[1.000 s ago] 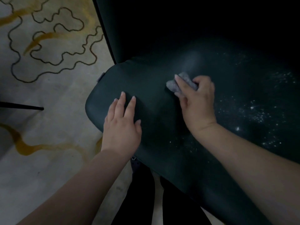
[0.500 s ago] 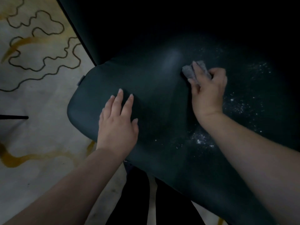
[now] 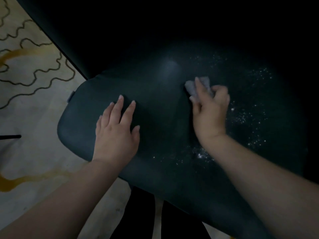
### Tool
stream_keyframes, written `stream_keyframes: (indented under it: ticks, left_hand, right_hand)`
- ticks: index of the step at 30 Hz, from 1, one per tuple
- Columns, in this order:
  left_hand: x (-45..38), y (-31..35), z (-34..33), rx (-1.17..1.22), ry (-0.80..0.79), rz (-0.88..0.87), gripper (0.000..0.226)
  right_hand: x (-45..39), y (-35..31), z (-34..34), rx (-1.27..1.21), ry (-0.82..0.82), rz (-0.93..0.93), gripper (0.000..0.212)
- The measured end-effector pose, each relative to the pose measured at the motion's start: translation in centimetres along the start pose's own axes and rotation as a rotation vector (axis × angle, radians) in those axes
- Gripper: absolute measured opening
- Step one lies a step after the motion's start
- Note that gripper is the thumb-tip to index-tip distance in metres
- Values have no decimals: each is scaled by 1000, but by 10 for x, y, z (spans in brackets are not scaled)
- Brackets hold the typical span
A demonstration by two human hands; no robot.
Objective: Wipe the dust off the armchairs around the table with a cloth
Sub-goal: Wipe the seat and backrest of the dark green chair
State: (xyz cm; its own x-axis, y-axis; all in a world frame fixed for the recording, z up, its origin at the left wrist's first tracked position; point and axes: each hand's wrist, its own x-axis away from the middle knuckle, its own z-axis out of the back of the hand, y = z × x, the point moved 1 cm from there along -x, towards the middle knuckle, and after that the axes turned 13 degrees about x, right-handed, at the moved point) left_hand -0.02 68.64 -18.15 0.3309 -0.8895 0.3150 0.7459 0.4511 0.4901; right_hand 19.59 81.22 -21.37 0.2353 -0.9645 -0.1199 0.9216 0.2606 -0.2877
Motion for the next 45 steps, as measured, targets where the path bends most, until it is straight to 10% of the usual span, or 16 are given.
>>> stream_keyframes:
  ticks: [6,13,19,25,33,39,45]
  left_hand:
    - [-9,13,-1,3,11,-27,63]
    - [-35,34,-4,-31,-13,-66,64]
    - [-51,51,-8,-53,-11,-77,66]
    - [-73,66,-11,-76,-21,-110,67]
    - [-90,90,-17,-116,-23,-152,68]
    - [-100,96,-19,-127,-17,-163,67]
    - [-104,106,-22,-124,8,-159,65]
  right_hand:
    - [-6,-19,7,-43,-68,318,40]
    - [-18,9,7,-15,-52,-108,43]
    - [-44,-14,-2,-48,-12,172,44]
    - [-74,31,7,201,82,-52,14]
    - [-103,3,-1,7,-43,210,47]
    - [-97,45,1,121,112,-75,16]
    - [-114,8,-9,-18,19,326,40]
